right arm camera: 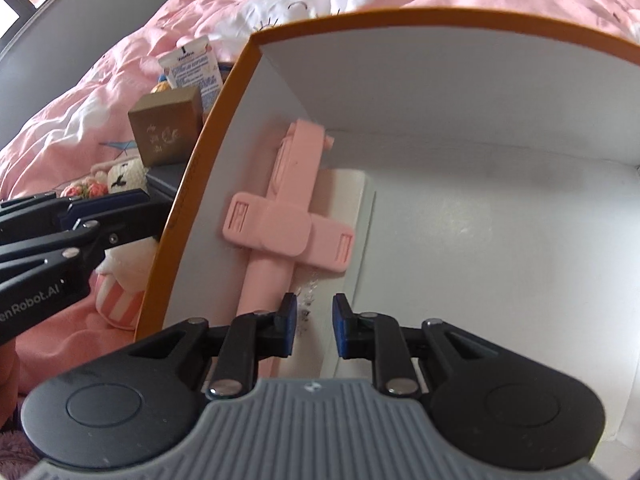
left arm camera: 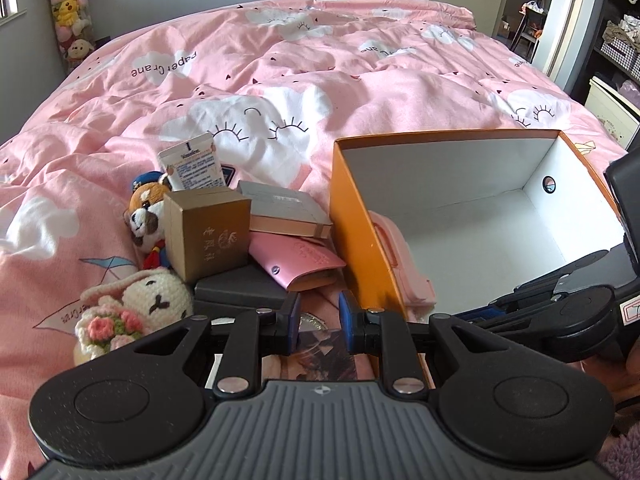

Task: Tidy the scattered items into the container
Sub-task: 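Open the right gripper and withdraw it from the orange box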

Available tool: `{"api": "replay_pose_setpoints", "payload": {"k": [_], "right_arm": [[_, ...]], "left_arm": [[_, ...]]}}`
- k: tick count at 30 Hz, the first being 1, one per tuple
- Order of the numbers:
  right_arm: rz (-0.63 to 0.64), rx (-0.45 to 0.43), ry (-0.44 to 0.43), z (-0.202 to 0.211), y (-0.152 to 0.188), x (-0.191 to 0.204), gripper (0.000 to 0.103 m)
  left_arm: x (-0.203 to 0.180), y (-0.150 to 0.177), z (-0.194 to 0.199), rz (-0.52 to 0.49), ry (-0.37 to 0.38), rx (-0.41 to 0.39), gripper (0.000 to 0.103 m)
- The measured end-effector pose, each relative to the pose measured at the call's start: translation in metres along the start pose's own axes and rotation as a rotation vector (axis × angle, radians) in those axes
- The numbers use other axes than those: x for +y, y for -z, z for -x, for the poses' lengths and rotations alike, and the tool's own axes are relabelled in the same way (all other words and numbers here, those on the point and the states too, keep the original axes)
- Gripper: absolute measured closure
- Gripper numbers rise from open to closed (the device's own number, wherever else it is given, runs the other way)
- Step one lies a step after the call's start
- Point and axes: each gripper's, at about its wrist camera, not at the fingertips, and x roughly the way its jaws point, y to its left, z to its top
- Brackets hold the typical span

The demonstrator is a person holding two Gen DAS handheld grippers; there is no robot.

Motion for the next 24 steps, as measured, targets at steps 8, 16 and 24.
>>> {"api": "replay_pose_setpoints", "payload": {"k": [8, 16, 24], "right_arm": [[0.010, -0.076, 0.070, 0.023, 0.003, 0.006, 0.080], [0.086, -0.188, 0.112, 0.049, 0.003, 0.027, 0.080], [0.223, -0.275, 0.117, 0.063, -0.015, 0.059, 0.081]], "left_arm": [[0.019, 0.004, 0.018, 0.028, -0.009, -0.024, 0.070], [0.028, -0.001, 0.026, 0.042, -0.015, -0.035, 0.069], [0.034, -0.016, 0.021, 0.040, 0.020, -0.016, 0.067]]}}
